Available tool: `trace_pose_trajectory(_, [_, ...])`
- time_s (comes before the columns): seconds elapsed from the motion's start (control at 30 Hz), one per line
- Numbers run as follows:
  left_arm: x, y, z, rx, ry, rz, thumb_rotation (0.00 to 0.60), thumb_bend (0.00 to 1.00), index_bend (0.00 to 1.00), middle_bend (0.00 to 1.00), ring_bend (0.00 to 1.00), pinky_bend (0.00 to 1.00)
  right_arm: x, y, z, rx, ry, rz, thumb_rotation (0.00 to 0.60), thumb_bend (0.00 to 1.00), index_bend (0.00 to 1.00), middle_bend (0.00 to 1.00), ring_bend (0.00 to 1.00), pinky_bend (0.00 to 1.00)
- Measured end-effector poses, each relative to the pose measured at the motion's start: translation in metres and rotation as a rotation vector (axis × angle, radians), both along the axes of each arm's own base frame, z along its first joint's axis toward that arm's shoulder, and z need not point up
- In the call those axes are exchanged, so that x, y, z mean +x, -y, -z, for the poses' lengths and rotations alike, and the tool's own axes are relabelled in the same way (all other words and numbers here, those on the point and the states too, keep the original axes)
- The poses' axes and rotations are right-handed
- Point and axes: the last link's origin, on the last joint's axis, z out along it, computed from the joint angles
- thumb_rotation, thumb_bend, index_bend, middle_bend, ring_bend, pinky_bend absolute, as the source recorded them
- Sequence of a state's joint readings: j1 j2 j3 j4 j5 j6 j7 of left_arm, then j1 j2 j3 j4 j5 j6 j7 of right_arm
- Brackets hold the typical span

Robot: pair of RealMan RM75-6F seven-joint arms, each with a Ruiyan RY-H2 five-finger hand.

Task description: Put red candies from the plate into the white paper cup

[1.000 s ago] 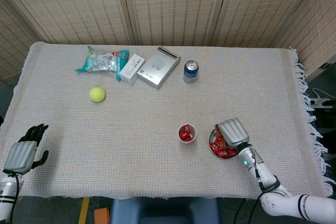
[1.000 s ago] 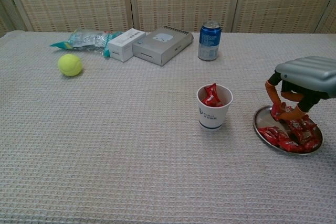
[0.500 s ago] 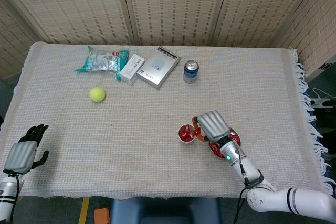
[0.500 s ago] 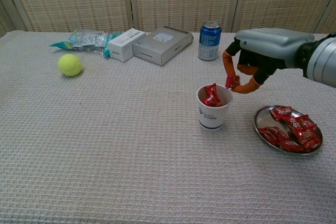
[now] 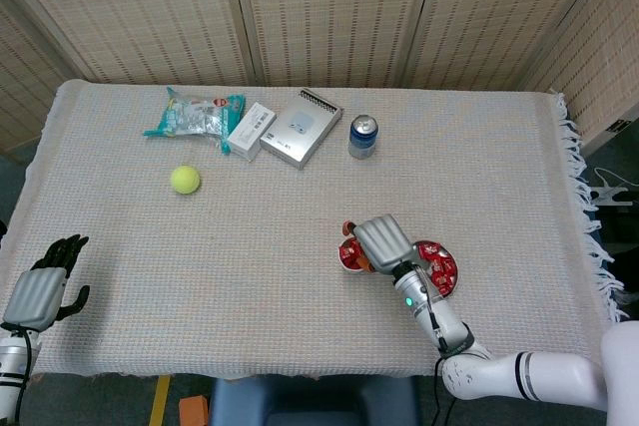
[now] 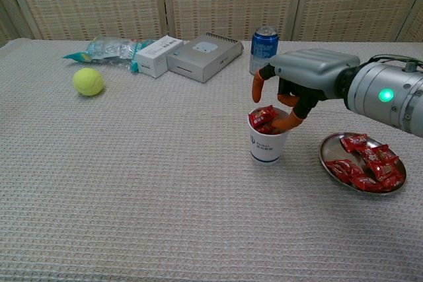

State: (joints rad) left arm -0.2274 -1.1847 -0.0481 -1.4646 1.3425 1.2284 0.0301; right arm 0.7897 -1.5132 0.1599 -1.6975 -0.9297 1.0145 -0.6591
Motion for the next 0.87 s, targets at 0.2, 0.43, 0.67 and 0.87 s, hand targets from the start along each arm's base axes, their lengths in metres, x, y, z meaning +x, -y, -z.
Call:
trace_pose_trajectory(0.2, [0.0,0.0,0.0,0.003,0.001,0.0,0.6,0.45,0.0,0.0,0.0,0.26,-0.007,0.0,-0.02,-0.041,0.014,0.003,0.6,0.2,0.26,0.92,0.89,1.0])
trace_pose_trajectory(0.43, [0.002,0.002,-0.002,0.015,0.003,0.014,0.6,0.45,0.0,0.0,0.0,0.26,-0.042,-0.019,-0.052,-0.13,0.01,0.014,0.6,0.19,0.1,0.42,0.42,0.76])
trace_pose_trajectory(0.67, [0.008,0.008,-0.004,0.027,-0.004,0.05,0.6,0.45,0.0,0.0,0.0,0.26,-0.122,-0.073,-0.083,-0.31,-0.048,0.101,0.6,0.19,0.0,0.09,0.04,0.22])
trace_pose_trajectory(0.87, [0.012,0.013,-0.008,0.047,0.007,0.082,0.6,0.45,0.0,0.0,0.0,0.25,-0.184,-0.12,-0.101,-0.438,-0.137,0.163,0.6,0.19,0.0,0.05,0.0,0.07])
